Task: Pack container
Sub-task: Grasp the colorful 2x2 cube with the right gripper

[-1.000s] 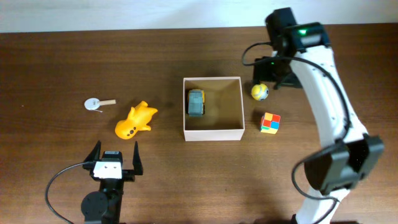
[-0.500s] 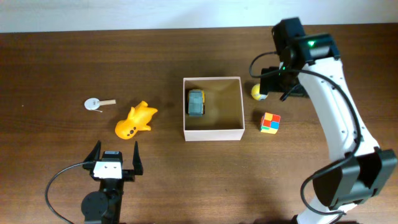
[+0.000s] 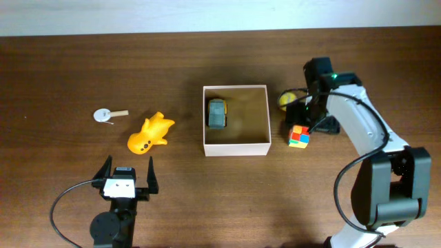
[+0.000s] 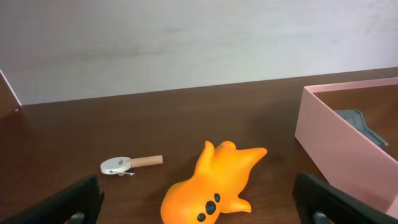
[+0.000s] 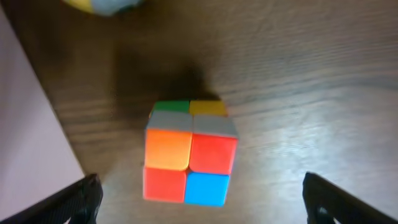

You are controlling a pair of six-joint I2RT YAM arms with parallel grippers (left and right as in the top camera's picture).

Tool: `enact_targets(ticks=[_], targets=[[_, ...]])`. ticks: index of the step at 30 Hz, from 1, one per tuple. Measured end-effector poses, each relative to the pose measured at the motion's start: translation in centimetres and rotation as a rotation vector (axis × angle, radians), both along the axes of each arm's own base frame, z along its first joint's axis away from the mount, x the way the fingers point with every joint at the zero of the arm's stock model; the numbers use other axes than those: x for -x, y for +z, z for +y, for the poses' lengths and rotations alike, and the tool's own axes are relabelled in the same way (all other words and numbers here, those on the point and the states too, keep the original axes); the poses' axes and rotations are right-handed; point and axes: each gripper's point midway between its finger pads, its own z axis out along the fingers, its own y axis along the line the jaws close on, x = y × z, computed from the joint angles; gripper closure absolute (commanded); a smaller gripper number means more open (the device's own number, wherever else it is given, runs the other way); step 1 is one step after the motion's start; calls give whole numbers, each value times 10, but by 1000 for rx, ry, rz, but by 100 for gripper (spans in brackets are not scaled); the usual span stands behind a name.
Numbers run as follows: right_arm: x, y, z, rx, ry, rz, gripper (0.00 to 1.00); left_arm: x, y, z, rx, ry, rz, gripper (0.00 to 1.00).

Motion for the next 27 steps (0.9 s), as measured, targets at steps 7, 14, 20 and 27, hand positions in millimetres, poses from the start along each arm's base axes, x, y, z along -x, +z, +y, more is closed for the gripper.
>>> enact_targets(ticks=[7, 14, 20, 27], targets=[[13, -29, 3, -21, 16, 22, 4, 0, 0, 0, 0, 0, 0, 1], [9, -42, 5, -34, 31, -18, 5, 0, 0, 0, 0, 0, 0, 1], [7, -53, 6, -38, 58, -50, 12, 0, 0, 0, 0, 0, 0, 1], [3, -55, 7, -41, 59, -68, 23, 0, 0, 0, 0, 0, 0, 1]])
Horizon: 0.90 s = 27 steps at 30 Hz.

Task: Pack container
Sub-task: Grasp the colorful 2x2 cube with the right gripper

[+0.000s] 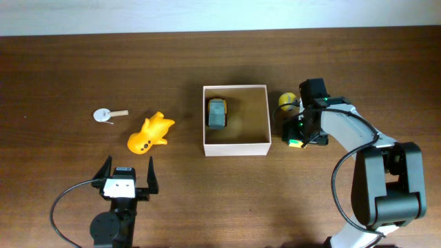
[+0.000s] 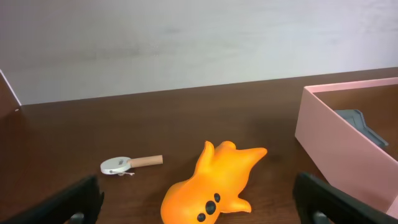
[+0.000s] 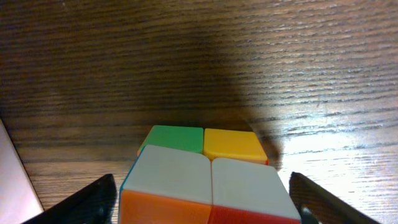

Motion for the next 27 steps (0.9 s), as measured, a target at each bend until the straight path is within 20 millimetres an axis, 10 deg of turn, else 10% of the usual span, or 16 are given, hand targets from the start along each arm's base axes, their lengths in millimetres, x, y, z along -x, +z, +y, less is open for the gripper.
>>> enact_targets(ticks=[15, 27], targets=[[1, 0, 0, 2, 11, 2, 60, 0, 0, 0, 0, 0, 0, 1], [1, 0, 0, 2, 11, 4, 61, 0, 0, 0, 0, 0, 0, 1]])
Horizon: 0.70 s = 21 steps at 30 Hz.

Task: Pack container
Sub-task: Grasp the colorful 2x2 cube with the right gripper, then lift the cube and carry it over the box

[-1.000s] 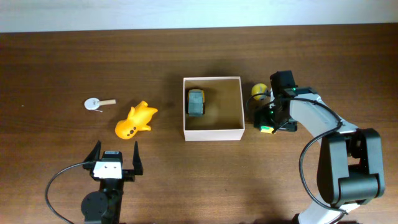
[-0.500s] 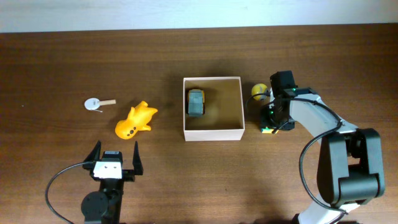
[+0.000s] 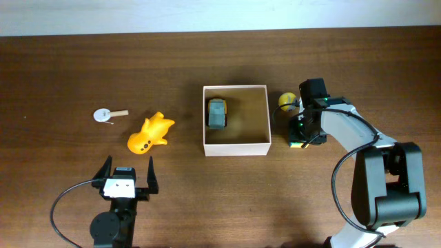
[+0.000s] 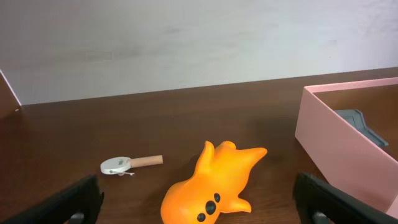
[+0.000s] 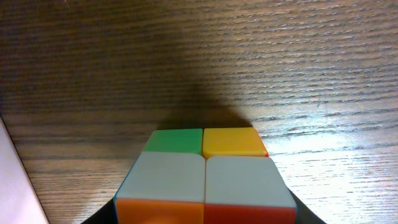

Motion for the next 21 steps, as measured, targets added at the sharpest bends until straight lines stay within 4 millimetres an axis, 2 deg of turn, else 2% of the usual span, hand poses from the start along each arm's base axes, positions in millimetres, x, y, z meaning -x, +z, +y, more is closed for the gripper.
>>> enact_targets(ticks=[4, 7, 16, 21], targets=[[5, 4, 0, 2, -1, 31, 61, 0, 0, 0, 0, 0, 0, 1], [1, 19, 1, -4, 0, 43, 60, 0, 0, 0, 0, 0, 0, 1], [-39, 104, 12, -47, 46, -50, 60, 0, 0, 0, 0, 0, 0, 1], [-50, 149, 34, -159, 146, -117, 60, 0, 0, 0, 0, 0, 0, 1]])
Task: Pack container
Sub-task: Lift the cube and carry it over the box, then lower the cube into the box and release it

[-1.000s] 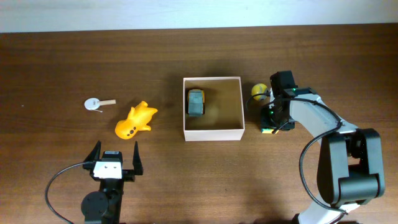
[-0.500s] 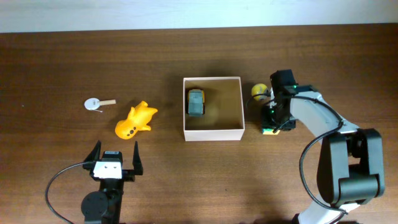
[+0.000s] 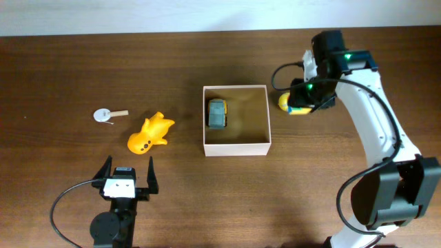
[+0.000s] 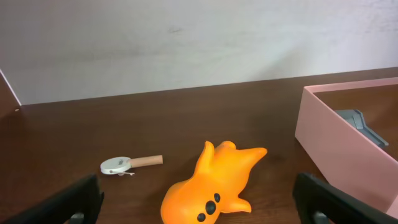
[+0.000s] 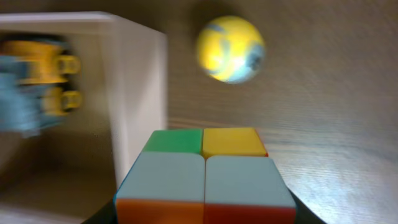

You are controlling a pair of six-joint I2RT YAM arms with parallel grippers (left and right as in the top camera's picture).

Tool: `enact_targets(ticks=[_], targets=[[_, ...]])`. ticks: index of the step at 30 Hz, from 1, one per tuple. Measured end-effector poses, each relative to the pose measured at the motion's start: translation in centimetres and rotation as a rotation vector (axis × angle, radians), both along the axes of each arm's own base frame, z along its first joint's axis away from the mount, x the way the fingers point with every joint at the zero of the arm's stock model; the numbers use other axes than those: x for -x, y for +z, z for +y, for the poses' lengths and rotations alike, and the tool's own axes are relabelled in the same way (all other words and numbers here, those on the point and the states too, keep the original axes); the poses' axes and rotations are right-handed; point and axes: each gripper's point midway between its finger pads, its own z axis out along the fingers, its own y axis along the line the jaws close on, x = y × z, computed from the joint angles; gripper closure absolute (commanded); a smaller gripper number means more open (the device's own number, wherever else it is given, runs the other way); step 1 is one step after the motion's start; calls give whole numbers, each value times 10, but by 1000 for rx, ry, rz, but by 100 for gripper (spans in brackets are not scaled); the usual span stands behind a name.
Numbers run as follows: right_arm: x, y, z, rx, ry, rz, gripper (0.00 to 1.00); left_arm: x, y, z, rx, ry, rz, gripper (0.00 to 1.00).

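Note:
My right gripper [image 3: 307, 98] is shut on the multicoloured cube [image 5: 205, 177] and holds it off the table, just right of the pink box [image 3: 235, 149]. In the right wrist view the box wall [image 5: 140, 93] stands at the left, with the toy car [image 5: 34, 81] inside. In the overhead view the car [image 3: 218, 112] lies in the box's left half. A yellow ball [image 3: 284, 101] rests on the table between the box and the gripper. At the near left my left gripper [image 3: 127, 178] stands open and holds nothing.
An orange soft toy [image 3: 149, 133] lies left of the box, in front of the left gripper [image 4: 199, 214]. A small white disc with a wooden handle [image 3: 109, 114] lies further left. The table's far edge meets a pale wall [image 4: 186, 43].
My right gripper, shut on the cube, was at table level beside the box's front right corner. Now it holds the cube raised, further back, near the yellow ball. The left arm has not moved.
My right gripper hung open above the cube, which lay on the table right of the box. Then it was low, with its fingers either side of the cube. Then it was shut on the cube. Now the cube is lifted beside the box's right wall.

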Motion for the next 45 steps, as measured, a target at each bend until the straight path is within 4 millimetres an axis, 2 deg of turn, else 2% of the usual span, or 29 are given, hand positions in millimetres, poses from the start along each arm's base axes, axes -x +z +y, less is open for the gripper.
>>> enact_targets(ticks=[4, 12, 16, 18, 19, 26, 30, 37, 45], targets=[[-6, 22, 26, -110, 103, -59, 60, 0, 0, 0, 0, 0, 0, 1], [-13, 38, 94, -197, 301, -183, 59, 0, 0, 0, 0, 0, 0, 1], [-17, 38, 119, -174, 316, -221, 59, 0, 0, 0, 0, 0, 0, 1], [-20, 27, 129, -149, 295, -207, 59, 0, 0, 0, 0, 0, 0, 1], [-20, 25, 129, -143, 288, -203, 59, 0, 0, 0, 0, 0, 0, 1], [-29, -40, 132, -15, 174, -85, 60, 0, 0, 0, 0, 0, 0, 1], [-29, -61, 132, 31, 133, -49, 60, 0, 0, 0, 0, 0, 0, 1], [-33, -75, 121, 94, 41, -30, 60, 0, 0, 0, 0, 0, 0, 1], [-37, -77, 111, 142, -21, -41, 60, 0, 0, 0, 0, 0, 0, 1]])
